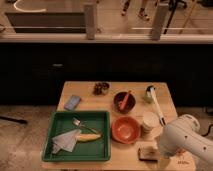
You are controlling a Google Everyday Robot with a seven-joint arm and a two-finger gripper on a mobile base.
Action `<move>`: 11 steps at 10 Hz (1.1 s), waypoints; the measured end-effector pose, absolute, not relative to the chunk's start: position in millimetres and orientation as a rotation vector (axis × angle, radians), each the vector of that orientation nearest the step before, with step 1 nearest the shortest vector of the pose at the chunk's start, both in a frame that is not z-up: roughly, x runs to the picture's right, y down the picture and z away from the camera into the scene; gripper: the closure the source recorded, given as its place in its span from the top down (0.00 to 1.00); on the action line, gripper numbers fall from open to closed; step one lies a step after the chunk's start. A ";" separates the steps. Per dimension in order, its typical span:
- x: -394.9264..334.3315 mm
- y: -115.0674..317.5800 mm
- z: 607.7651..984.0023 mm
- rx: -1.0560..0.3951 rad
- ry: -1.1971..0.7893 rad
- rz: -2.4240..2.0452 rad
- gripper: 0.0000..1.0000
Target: Place eraser in red bowl
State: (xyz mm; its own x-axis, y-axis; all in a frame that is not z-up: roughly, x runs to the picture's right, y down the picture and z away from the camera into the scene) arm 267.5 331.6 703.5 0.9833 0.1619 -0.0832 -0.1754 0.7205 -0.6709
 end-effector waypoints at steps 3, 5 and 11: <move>254.8 341.8 712.0 -0.762 0.015 0.175 0.80; 249.9 344.8 713.3 -0.765 0.013 0.174 0.80; 247.5 354.3 720.0 -0.784 0.005 0.187 0.31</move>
